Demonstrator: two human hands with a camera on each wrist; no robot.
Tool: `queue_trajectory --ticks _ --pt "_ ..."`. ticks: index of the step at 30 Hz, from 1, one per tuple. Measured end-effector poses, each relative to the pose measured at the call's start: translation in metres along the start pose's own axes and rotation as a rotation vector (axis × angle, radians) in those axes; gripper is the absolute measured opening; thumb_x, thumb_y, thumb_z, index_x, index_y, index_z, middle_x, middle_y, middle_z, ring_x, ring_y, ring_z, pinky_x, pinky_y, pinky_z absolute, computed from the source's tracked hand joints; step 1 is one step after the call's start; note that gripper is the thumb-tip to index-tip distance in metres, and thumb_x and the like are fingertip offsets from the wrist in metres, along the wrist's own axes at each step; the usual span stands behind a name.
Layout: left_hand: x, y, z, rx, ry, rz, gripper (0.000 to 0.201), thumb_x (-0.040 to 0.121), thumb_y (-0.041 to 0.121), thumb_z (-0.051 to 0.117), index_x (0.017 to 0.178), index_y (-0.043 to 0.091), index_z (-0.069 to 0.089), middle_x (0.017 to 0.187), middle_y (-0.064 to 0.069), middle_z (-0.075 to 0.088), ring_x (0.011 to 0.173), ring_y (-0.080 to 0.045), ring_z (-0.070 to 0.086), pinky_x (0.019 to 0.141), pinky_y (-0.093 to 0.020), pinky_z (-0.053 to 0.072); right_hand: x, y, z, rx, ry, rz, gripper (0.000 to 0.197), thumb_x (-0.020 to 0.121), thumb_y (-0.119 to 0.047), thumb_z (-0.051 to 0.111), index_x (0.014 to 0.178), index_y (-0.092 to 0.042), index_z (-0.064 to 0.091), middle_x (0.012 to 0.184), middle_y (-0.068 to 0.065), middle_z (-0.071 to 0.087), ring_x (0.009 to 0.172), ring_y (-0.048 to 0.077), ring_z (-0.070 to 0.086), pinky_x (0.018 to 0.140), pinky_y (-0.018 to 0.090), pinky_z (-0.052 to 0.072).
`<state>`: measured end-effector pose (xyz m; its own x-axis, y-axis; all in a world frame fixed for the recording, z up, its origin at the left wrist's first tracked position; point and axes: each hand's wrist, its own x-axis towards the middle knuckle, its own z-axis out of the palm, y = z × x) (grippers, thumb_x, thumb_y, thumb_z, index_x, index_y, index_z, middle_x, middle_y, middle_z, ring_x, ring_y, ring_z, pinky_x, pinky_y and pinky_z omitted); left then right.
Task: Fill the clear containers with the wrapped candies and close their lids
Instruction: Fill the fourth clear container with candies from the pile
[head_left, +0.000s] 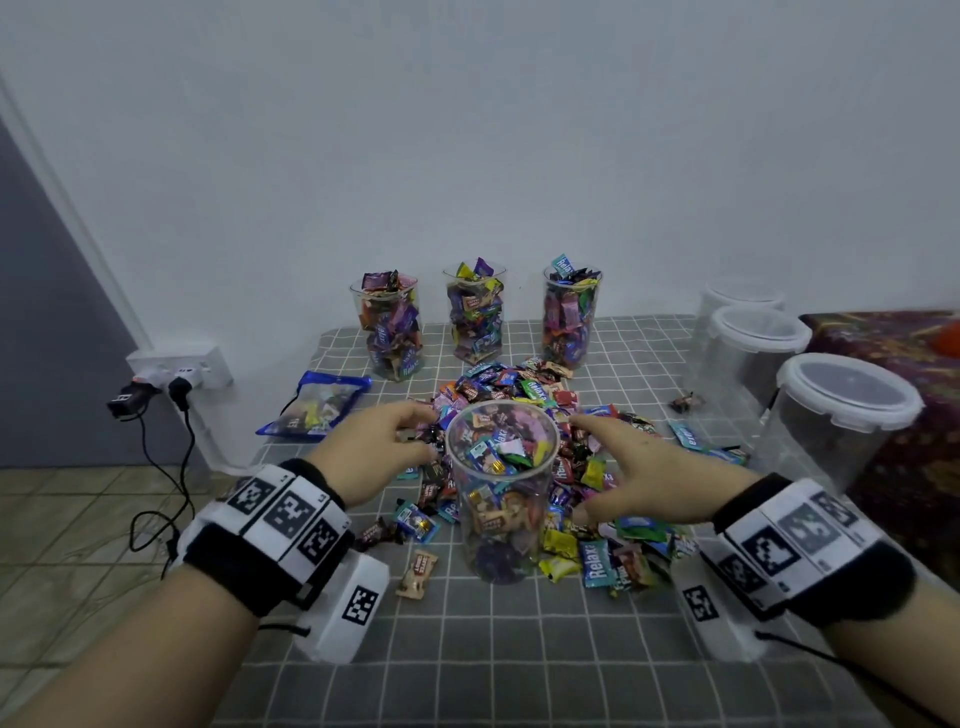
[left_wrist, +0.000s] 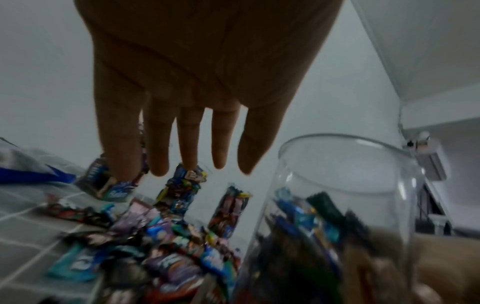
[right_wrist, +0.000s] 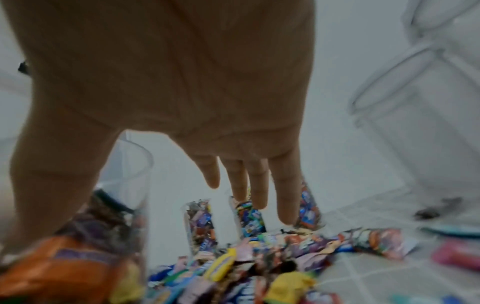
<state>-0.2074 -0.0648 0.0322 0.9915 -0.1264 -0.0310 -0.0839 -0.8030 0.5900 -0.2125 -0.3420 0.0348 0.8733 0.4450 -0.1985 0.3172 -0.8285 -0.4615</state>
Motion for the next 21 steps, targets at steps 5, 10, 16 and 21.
queue_trajectory --ticks 5,10,16,21 --pt "-0.001 -0.011 0.015 0.238 -0.335 -0.132 0.087 0.075 0.036 0.075 0.146 0.028 0.026 0.149 -0.002 0.037 0.128 -0.019 0.043 0.104 -0.031 0.038 0.001 0.026 0.005 -0.248 -0.153 0.19 0.11 0.073 -0.055 0.071 0.152 -0.023 0.001 0.158 -0.001 0.011 0.14 0.02 0.026 0.111 0.036 0.031" --pt "-0.007 -0.01 0.03 0.389 -0.521 -0.21 0.114 0.074 0.039 0.077 0.15 0.028 -0.008 0.155 -0.009 0.022 0.133 -0.025 0.038 0.107 -0.034 0.037 0.0 0.034 0.009 -0.368 -0.354 0.328 0.122 0.067 -0.061 0.073 0.151 -0.026 -0.008 0.158 -0.001 0.012 0.139 0.022 0.03 0.109 0.038 0.034" --pt "-0.006 -0.007 0.045 0.583 -0.544 -0.222 0.116 0.075 0.037 0.075 0.149 0.031 -0.013 0.151 -0.011 0.028 0.121 -0.026 0.051 0.095 -0.035 0.048 0.005 0.026 0.018 -0.36 -0.353 0.334 0.128 0.066 -0.052 0.079 0.15 -0.022 -0.012 0.159 -0.001 0.013 0.137 0.023 0.034 0.106 0.04 0.038" --pt "0.003 -0.005 0.048 0.617 -0.548 -0.189 0.105 0.08 0.023 0.072 0.149 0.032 -0.006 0.145 -0.008 0.037 0.115 -0.025 0.054 0.088 -0.033 0.048 0.016 0.019 0.025 -0.378 -0.312 0.284 0.125 0.07 -0.042 0.08 0.15 -0.022 -0.014 0.16 -0.002 0.005 0.136 0.023 0.036 0.103 0.036 0.041"
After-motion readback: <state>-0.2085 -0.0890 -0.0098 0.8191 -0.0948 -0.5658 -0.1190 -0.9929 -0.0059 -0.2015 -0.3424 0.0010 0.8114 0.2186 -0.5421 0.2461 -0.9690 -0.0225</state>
